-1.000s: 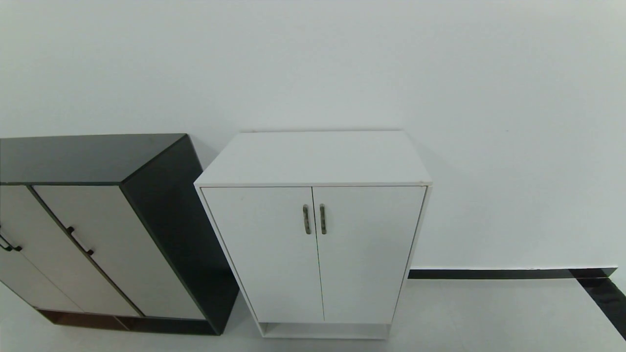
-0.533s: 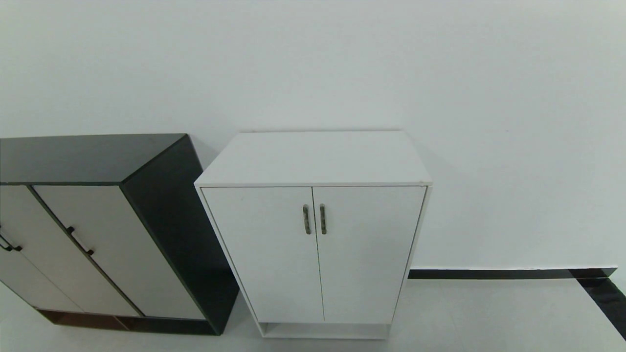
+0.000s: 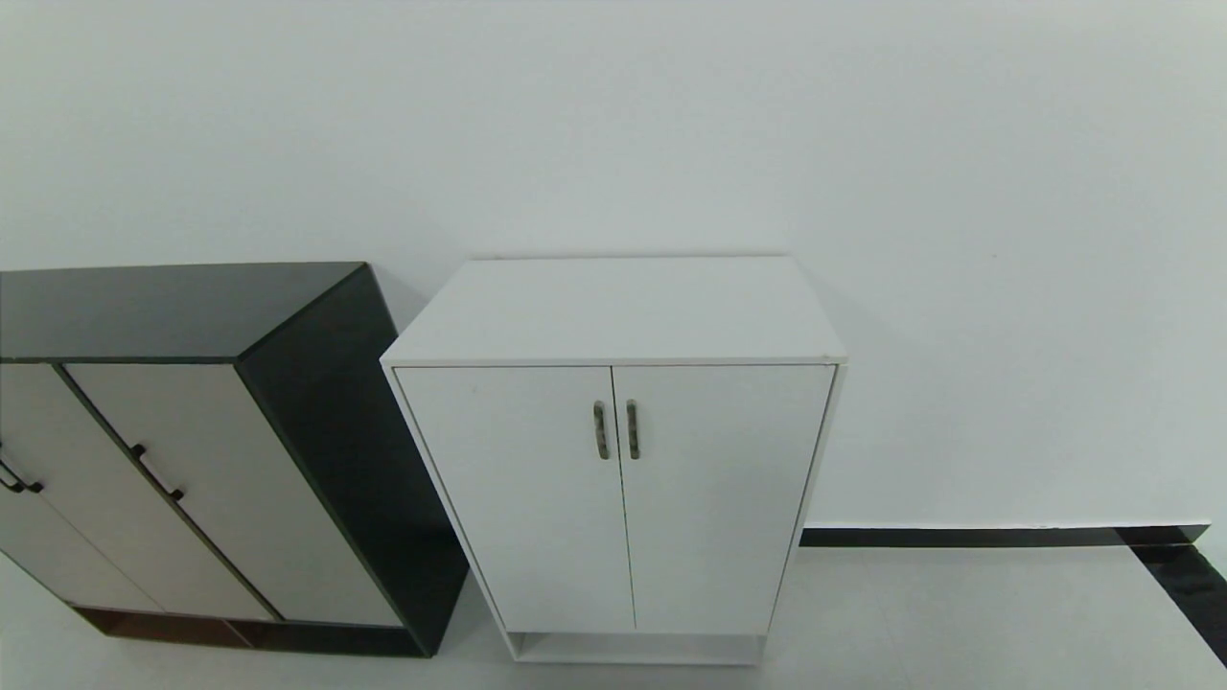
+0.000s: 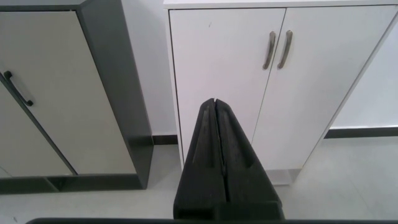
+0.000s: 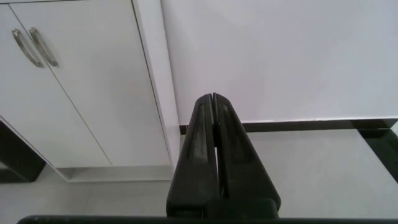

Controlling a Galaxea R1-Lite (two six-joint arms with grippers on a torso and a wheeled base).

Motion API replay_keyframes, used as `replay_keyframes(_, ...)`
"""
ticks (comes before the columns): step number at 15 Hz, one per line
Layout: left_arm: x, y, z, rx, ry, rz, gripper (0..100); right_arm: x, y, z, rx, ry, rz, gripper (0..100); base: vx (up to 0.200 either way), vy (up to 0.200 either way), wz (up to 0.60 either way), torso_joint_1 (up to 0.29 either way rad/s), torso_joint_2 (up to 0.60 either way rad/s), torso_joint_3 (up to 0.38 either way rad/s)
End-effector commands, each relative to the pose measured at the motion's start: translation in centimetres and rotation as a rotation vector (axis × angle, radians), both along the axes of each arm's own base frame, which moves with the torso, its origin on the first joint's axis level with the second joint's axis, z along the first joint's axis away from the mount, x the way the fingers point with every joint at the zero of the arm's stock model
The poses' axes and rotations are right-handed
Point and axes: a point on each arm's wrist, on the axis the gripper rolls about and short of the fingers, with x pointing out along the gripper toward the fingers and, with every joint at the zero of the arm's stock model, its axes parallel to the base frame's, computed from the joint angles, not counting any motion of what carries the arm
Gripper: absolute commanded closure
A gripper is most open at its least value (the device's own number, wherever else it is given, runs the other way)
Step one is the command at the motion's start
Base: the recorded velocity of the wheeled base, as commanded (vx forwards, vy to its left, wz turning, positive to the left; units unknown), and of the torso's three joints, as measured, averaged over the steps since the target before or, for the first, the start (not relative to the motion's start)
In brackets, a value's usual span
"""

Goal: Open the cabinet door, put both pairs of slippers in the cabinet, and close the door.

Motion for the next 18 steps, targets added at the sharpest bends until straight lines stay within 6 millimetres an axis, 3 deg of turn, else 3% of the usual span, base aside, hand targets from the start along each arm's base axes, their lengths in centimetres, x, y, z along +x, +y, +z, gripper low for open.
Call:
replay_keyframes(1, 0.00, 0.00, 0.00, 0.000, 0.000, 0.001, 100, -0.05, 0.00, -0.02, -0.001, -0.006, 0.000, 100, 0.000, 0.000, 0.00, 0.000, 0.00, 0.000)
replay_keyframes(18, 0.00, 0.00, 0.00, 0.000, 0.000, 0.001, 100, -0.04, 0.00, -0.06, 0.006, -0.005, 0.000, 100, 0.000, 0.000, 0.00, 0.000, 0.00, 0.000)
